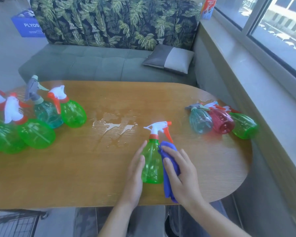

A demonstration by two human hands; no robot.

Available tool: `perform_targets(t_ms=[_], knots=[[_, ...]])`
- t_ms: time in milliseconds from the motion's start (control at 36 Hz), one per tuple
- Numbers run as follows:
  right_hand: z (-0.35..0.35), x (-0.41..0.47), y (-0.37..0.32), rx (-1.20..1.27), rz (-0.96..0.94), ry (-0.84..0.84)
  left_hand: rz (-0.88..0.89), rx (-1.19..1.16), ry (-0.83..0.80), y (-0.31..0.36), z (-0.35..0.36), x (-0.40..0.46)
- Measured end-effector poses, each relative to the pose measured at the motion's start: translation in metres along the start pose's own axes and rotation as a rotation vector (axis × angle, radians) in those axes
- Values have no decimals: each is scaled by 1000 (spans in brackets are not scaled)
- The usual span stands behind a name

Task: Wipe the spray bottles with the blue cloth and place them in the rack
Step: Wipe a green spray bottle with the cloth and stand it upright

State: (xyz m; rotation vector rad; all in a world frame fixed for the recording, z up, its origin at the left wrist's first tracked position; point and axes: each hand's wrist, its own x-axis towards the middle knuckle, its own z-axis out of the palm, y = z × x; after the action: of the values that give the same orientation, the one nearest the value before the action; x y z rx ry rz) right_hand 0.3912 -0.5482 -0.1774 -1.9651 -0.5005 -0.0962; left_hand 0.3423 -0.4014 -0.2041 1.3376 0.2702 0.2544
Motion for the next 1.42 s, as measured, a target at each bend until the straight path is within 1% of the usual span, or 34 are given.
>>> perform_targets(t_ms=[83,139,194,278,333,389,500,583,639,667,722,778,833,917,1000,1056,1139,1250,1333,1389,1417], knots=[[-5,23,-8,-49,-64,28,-3,-20,7,3,2,-3],[-4,36,-12,-133,-77,-13,-2,-34,9,4,3,-3],[1,43,-11,-267,-92,-69,-12,-41,25,3,3,-3],[11,38,-8,-368,-169,-78,-23,-70,45,0,0,-1],[13,30,-7,-376,-268,-80,-25,-106,39,2,-1,1],[11,21,-6,-393,-409,-96,-34,-142,56,3,-2,1],[1,5,1,-452,-669,-204,-19,-98,62,5,-3,-1],[-7,0,8,-518,-818,-277,-27,-120,51,6,-4,-1],[-11,2,10,-536,-873,-301,-24,-117,35,7,-4,-1],[-13,4,10,-515,-869,-301,-23,-112,33,6,-3,-1],[-16,12,8,-442,-772,-260,-25,-81,60,5,-3,-2],[-16,25,4,-356,-596,-157,-28,-77,67,4,-2,-1],[-14,38,-1,-290,-413,-84,-47,-86,37,5,-1,-1],[-3,49,-3,-322,-245,-93,-61,-93,23,4,-1,0],[9,39,-1,-321,-189,-107,-65,-90,35,0,-4,2],[10,29,-2,-304,-222,-100,-72,-110,39,-1,-5,2],[6,14,0,-314,-404,-121,-70,-140,58,1,-6,2],[-7,-1,10,-391,-627,-277,-68,-92,71,2,-6,1],[-17,-7,15,-482,-797,-381,-70,-115,55,6,-3,0],[-19,-7,14,-492,-844,-395,-82,-140,50,8,-3,-1],[-20,-6,13,-456,-810,-372,-79,-133,58,8,-2,-1]])
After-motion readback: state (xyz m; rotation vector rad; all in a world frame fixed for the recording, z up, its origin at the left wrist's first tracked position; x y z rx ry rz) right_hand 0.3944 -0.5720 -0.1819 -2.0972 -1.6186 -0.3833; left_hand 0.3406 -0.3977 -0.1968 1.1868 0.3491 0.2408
